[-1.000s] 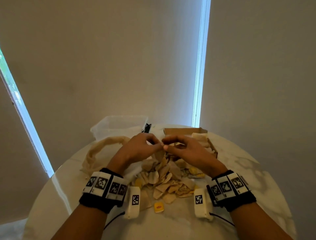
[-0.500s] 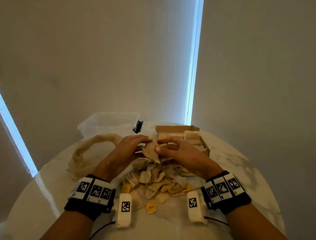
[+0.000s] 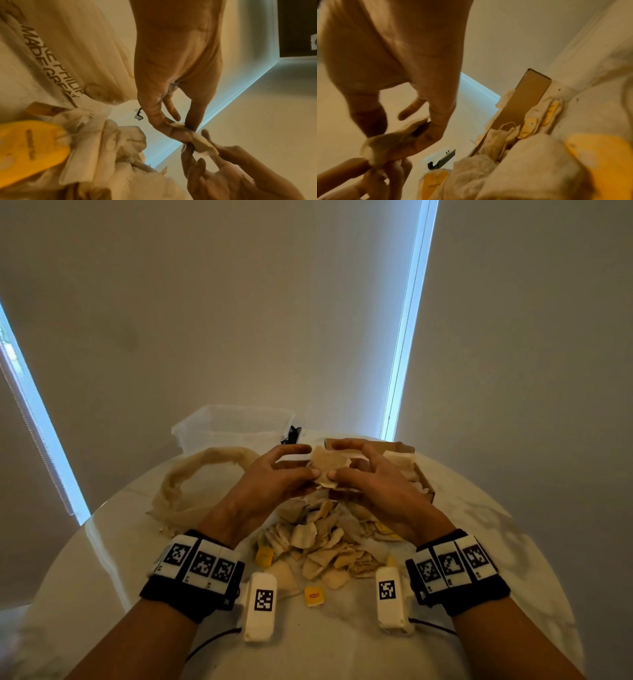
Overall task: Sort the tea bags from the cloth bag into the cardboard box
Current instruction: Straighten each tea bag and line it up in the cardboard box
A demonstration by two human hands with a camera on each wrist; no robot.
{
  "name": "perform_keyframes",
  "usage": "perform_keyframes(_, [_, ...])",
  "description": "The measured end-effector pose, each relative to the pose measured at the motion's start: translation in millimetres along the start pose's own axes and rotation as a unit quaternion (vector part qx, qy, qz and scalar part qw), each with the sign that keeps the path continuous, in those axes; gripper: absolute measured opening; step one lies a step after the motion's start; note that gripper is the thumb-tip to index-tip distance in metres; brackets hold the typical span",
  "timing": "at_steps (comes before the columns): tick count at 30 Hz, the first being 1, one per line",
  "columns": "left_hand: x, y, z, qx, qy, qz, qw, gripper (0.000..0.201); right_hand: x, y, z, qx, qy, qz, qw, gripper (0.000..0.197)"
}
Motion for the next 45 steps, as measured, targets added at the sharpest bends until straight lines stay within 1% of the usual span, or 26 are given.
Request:
perform_keyframes(2, [1.1,0.5,0.7,0.001,0.02,0.017,1.0,0.045,-1.2,3.8,-3.8,0.037,0.059,-0.016,0.997,0.055])
perform_keyframes(5, [0.2,0.8,0.7,0.002,0.03,0.012,0.999,0.041,-4.4,10.7,-4.2,0.041,0.1,-0.02,0.994,0.048])
perform_keyframes(7, [-1.2,0.5,0.1,0.0,0.025,0.005,1.0,0.038,-5.2,10.6,-3.6,0.057,0.122,0.005,0.991,0.038])
perform_keyframes(9, [-2.8,0.7,1.1,-0.001,0.033,0.005,0.999,0.033,-2.2,8.6,-5.1,0.08,0.156,0.053,0.983,0.026])
perform_keyframes(11, [-3.5,1.2,3.4,-0.001,0.04,0.013,0.999,0.032,4.0,7.9,-6.6,0.089,0.171,0.102,0.976,0.02])
perform_keyframes(13, [-4.0,1.7,5.2,-0.002,0.007,0.012,1.0,0.036,7.9,8.6,-7.2,0.088,0.151,0.109,0.979,0.023])
perform_keyframes(14, [-4.7,2.0,5.2,-0.005,-0.024,0.002,1.0,0.038,8.2,8.3,-5.0,0.069,0.128,0.102,0.984,0.026])
perform_keyframes(17, [-8.7,3.8,0.2,0.003,-0.092,-0.033,0.995,0.04,5.3,4.5,7.1,-0.038,0.021,0.091,0.995,0.032])
perform_keyframes(19, [-10.1,5.0,-3.9,0.017,-0.092,-0.033,0.995,0.039,4.0,1.4,15.0,-0.087,-0.031,0.085,0.992,0.034])
perform_keyframes(22, [-6.7,4.3,-5.8,0.022,-0.077,-0.009,0.997,0.039,0.9,0.9,17.7,-0.133,-0.126,0.065,0.981,0.031])
perform_keyframes(24, [-3.3,2.1,-6.3,0.025,-0.059,0.003,0.998,0.044,0.0,1.1,14.7,-0.138,-0.155,0.072,0.976,0.034])
perform_keyframes(26, [-1.6,0.4,-7.2,0.03,-0.039,0.001,0.999,0.05,1.9,0.6,13.4,-0.13,-0.165,0.086,0.974,0.043])
perform_keyframes(28, [-2.0,1.0,-7.4,0.041,-0.017,-0.014,0.999,0.054,3.1,1.9,11.3,-0.124,-0.17,0.07,0.975,0.045])
perform_keyframes(30, [-2.8,2.6,-5.9,0.062,-0.005,-0.033,0.998,0.05,3.8,4.2,9.2,-0.13,-0.163,0.034,0.977,0.039])
perform_keyframes(32, [-3.0,3.4,-5.0,0.081,-0.006,-0.043,0.996,0.039,5.5,5.9,8.5,-0.147,-0.15,0.011,0.978,0.035])
perform_keyframes(34, [-0.3,2.6,-6.1,0.086,-0.011,-0.03,0.996,0.03,6.7,7.1,9.0,-0.167,-0.152,0.005,0.974,0.034])
perform_keyframes(35, [1.4,1.5,-7.3,0.084,-0.01,-0.02,0.996,0.029,7.0,7.2,9.2,-0.174,-0.154,0.005,0.973,0.034])
perform_keyframes(37, [3.5,-0.1,-8.9,0.079,-0.003,-0.012,0.997,0.03,7.3,7.1,8.9,-0.179,-0.158,0.006,0.971,0.034])
perform_keyframes(41, [1.5,-1.1,-8.0,0.083,0.007,-0.023,0.996,0.03,10.6,5.0,11.8,-0.184,-0.187,0.016,0.965,0.034])
perform_keyframes(45, [0.2,-1.9,-5.9,0.057,0.036,-0.009,0.998,0.033,9.4,4.8,13.0,-0.179,-0.221,0.0,0.959,0.037])
Point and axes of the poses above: each hand's wrist, its own y-axis away from the middle knuckle, its own x-axis out of the back of the hand, z = x × y, the point moved 3 cm from there along -y, towards the middle knuckle, and after that the axes turned 3 degrees about -x, right-handed, at the moved point
